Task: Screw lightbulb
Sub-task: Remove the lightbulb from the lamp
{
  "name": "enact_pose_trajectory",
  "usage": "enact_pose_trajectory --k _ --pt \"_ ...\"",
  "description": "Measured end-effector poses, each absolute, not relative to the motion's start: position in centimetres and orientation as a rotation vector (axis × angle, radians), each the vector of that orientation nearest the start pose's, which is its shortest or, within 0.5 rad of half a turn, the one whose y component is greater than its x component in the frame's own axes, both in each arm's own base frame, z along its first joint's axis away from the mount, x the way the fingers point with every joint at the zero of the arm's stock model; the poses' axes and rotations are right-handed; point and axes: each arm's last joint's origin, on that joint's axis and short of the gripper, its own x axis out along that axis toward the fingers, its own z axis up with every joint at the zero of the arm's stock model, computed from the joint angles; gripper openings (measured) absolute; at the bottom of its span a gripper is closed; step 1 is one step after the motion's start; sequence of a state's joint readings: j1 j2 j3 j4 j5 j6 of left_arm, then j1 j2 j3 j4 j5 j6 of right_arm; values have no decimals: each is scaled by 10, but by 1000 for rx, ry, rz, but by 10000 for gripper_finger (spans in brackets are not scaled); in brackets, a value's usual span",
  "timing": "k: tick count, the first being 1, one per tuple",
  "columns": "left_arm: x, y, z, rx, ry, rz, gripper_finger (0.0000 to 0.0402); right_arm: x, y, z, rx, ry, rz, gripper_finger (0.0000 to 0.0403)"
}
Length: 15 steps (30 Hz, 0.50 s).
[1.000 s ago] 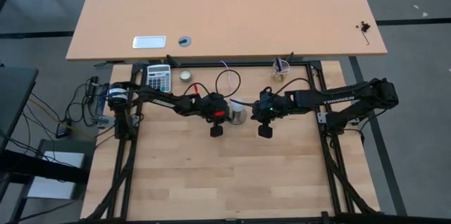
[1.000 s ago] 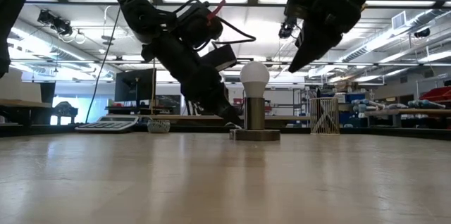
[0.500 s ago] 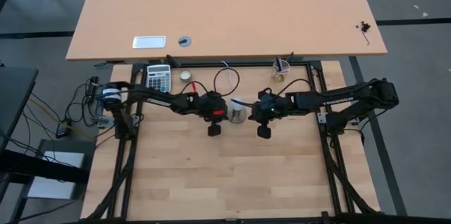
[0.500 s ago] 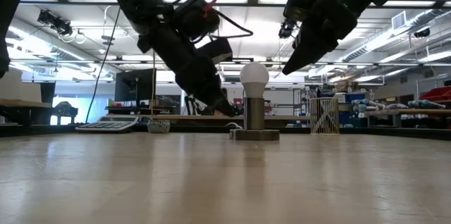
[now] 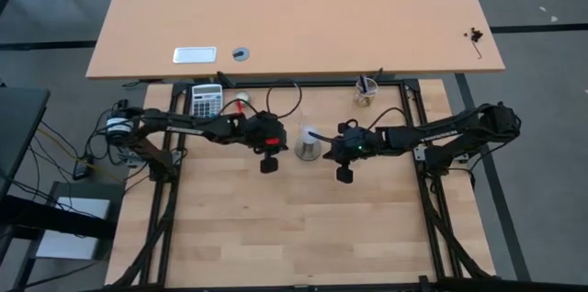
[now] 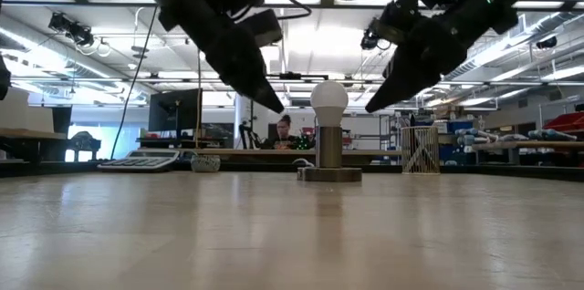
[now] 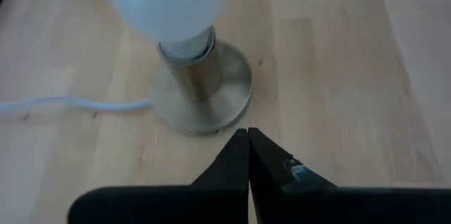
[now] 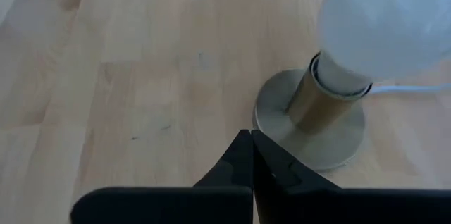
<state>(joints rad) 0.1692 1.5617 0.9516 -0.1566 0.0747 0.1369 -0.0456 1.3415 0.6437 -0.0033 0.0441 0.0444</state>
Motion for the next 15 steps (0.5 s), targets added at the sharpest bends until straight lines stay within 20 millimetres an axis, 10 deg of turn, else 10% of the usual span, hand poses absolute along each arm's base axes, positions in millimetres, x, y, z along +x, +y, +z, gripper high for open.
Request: enact_pose_trajectory --k 15 --pt "305 51 220 41 807 75 5 243 -12 158 143 542 -126 7"
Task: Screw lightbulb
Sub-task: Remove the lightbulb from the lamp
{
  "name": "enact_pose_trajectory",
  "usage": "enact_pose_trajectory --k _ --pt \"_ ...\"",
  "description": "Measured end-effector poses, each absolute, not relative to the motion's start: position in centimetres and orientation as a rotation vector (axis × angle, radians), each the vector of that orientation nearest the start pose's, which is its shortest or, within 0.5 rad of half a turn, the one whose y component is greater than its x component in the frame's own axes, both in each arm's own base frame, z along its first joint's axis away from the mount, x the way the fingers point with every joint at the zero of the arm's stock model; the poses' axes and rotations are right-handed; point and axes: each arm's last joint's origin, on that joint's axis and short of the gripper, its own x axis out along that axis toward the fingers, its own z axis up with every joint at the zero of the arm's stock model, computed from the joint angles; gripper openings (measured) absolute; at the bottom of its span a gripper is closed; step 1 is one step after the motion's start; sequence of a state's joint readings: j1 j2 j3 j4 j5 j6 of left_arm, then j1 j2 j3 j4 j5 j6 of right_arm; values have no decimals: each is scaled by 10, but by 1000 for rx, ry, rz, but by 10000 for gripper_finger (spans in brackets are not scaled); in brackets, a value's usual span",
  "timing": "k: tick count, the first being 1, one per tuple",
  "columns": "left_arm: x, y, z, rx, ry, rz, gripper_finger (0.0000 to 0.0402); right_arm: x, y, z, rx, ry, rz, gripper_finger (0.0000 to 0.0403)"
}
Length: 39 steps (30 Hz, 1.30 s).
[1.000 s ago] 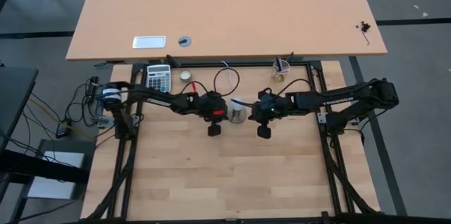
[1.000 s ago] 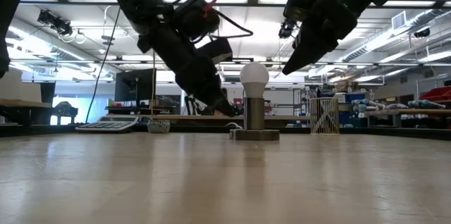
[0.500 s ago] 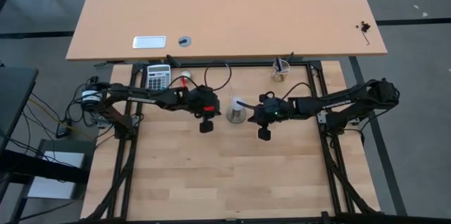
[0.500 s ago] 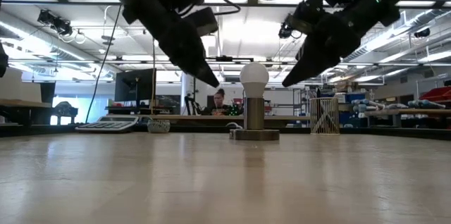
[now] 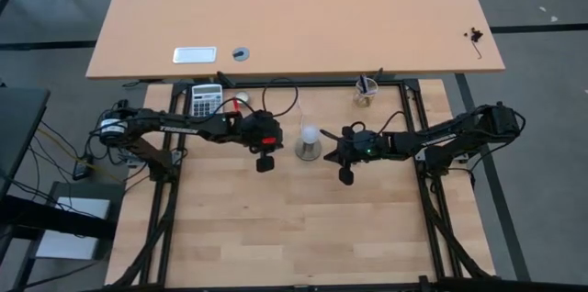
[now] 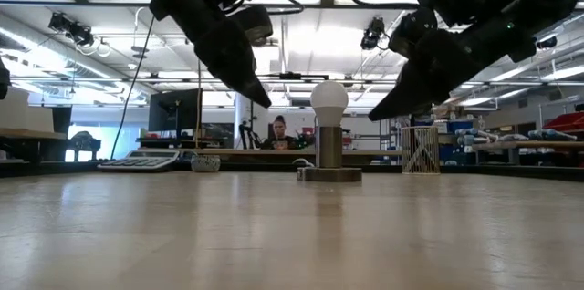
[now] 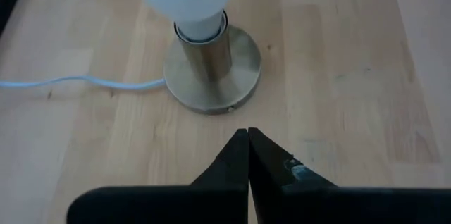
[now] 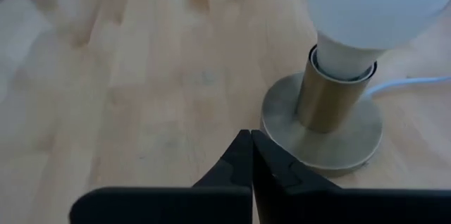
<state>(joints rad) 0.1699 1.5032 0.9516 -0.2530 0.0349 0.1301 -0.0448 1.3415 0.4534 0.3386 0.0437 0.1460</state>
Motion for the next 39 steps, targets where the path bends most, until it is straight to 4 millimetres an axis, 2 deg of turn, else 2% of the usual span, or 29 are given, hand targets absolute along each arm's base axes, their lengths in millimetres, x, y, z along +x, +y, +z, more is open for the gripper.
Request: enact_pose_trajectory --k 5,20,27,33,39 --pt "302 51 217 23 851 78 5 243 -12 158 180 538 -124 16" --pt "305 52 220 64 814 96 5 243 -12 158 264 534 -144 21" --pt "312 54 216 81 780 103 6 244 -13 160 213 496 -210 18" --pt "327 55 190 84 732 101 5 245 -4 160 186 497 -198 7" --pt "339 57 161 74 667 64 5 245 3 161 142 487 -210 17"
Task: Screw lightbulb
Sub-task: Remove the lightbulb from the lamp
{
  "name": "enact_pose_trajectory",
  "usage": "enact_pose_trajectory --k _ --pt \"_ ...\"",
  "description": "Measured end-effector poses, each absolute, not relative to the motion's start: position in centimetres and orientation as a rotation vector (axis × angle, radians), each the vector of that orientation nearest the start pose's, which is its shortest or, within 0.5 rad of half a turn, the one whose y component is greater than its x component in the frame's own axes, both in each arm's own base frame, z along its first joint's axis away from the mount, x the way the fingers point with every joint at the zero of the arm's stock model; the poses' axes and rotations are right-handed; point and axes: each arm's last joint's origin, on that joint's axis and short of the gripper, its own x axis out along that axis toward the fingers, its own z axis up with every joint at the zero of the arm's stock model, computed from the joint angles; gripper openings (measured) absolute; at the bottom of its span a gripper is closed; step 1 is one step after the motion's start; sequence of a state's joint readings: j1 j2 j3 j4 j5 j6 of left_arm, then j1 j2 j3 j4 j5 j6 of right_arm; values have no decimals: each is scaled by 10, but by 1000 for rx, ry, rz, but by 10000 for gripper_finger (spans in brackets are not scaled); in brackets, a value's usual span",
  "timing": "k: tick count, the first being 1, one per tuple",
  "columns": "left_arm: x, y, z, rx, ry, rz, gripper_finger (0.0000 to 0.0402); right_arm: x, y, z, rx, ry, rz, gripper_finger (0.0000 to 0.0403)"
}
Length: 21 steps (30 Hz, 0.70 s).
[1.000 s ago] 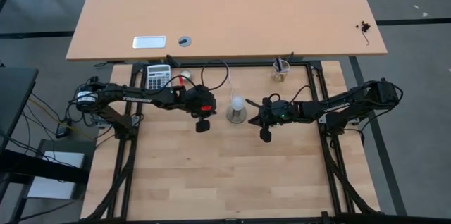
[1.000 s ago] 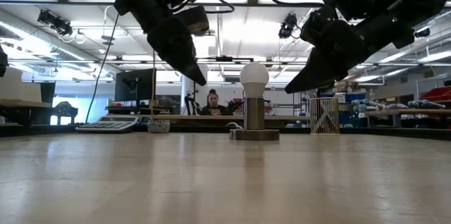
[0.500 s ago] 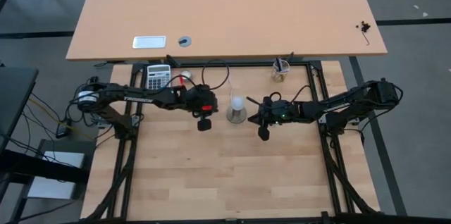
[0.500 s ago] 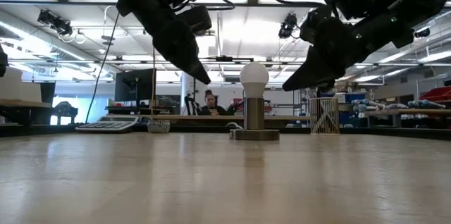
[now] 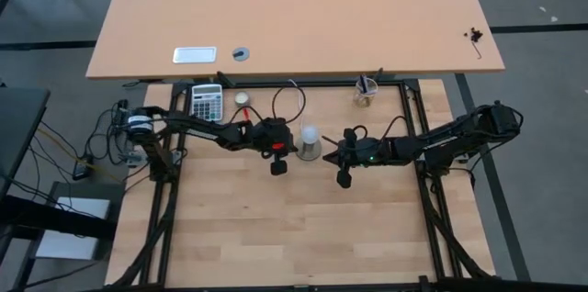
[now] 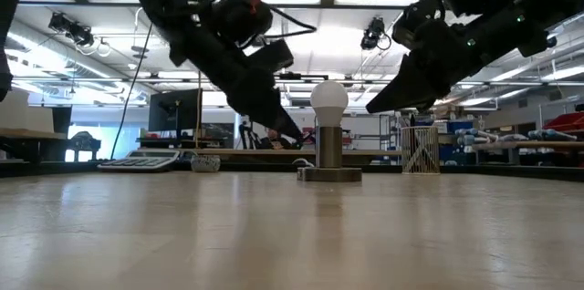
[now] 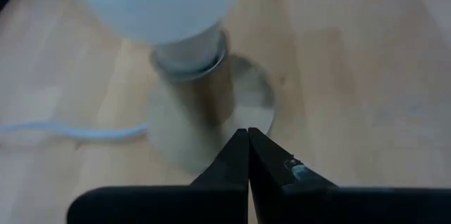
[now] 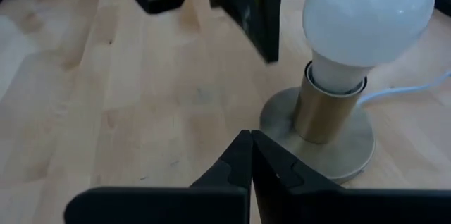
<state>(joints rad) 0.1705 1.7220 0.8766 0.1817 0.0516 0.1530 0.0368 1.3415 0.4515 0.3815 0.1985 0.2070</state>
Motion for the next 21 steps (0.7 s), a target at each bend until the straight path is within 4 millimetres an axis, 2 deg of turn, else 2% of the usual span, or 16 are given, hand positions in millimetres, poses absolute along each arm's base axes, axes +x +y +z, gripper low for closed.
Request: enact_pose_trajectory --k 4,13,21 --pt "341 59 150 61 624 36 2 246 4 163 144 465 -210 17" --pt "332 72 129 34 597 86 2 248 4 168 175 427 -220 15" --pt "334 72 130 21 567 56 1 270 1 201 231 413 -244 12"
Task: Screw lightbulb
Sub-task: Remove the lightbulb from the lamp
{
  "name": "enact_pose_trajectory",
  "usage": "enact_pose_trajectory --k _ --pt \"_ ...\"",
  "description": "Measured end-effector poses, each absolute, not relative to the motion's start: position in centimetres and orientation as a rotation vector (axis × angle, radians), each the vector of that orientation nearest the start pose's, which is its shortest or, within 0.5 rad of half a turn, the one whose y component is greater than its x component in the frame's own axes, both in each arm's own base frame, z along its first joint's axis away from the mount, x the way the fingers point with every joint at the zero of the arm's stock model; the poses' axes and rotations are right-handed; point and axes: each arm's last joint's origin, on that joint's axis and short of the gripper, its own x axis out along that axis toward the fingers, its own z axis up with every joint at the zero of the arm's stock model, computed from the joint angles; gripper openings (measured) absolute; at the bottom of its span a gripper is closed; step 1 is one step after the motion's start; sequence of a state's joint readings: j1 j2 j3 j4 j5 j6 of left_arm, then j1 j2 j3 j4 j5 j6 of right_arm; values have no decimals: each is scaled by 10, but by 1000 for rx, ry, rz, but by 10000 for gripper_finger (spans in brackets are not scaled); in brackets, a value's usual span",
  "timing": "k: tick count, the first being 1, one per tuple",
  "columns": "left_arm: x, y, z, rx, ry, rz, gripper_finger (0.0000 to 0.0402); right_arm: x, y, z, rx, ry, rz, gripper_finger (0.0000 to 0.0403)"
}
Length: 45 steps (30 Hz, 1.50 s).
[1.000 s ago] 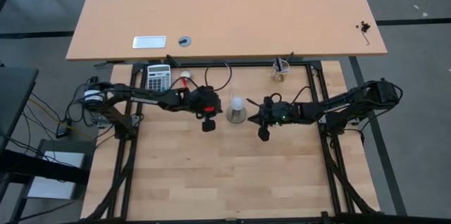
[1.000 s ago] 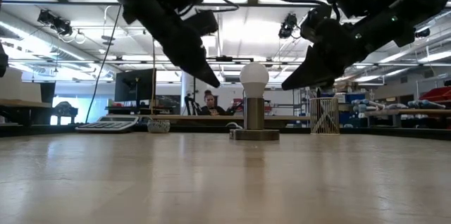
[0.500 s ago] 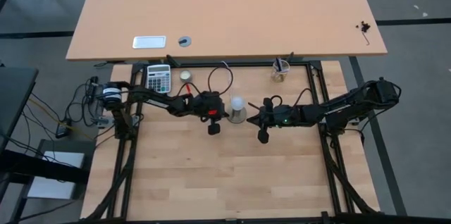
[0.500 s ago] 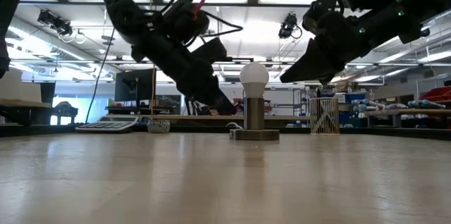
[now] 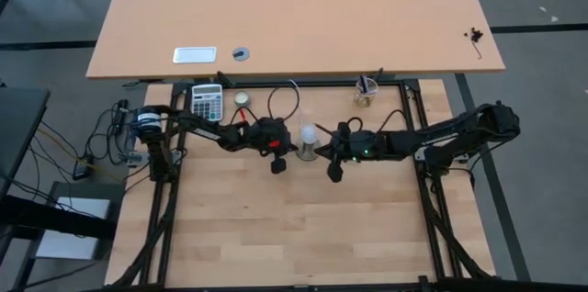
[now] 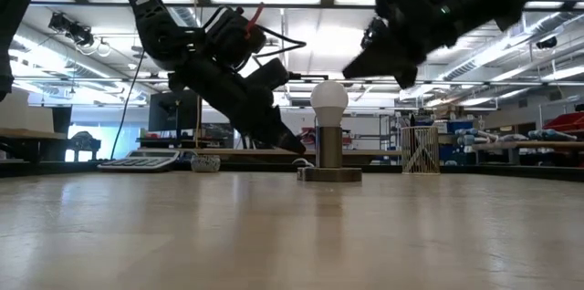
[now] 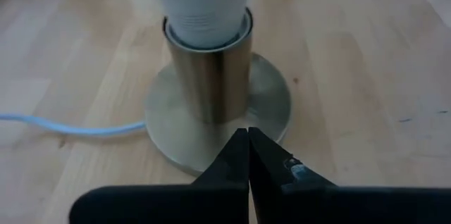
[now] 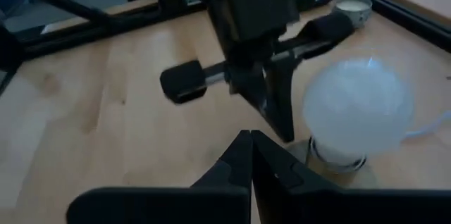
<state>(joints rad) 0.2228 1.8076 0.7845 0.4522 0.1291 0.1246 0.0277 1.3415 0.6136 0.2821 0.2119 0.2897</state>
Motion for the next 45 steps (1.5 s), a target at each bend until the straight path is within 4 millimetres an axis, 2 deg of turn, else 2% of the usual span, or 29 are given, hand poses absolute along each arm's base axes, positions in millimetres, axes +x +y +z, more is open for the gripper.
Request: enact_pose_trajectory --k 4,10,13,17,24,29,34,40,45 --pt "334 72 128 15 575 58 1 280 -4 226 237 485 -280 27" --pt "337 73 126 31 553 56 1 288 -14 274 198 566 -352 62" --pt "339 73 122 33 542 51 1 289 -19 296 191 571 -391 91" --pt "342 74 112 26 554 50 1 290 -26 313 208 547 -421 142" --pt "345 75 105 23 534 53 1 291 -34 314 300 546 -416 239" --pt "345 75 105 24 535 54 1 301 -40 299 344 633 -390 291" --pt "345 75 105 24 539 56 1 321 -47 298 305 750 -390 312" --pt "345 75 105 23 543 56 1 345 -58 299 244 932 -441 315" --pt "344 75 104 23 549 56 1 361 -62 287 217 1076 -455 315"
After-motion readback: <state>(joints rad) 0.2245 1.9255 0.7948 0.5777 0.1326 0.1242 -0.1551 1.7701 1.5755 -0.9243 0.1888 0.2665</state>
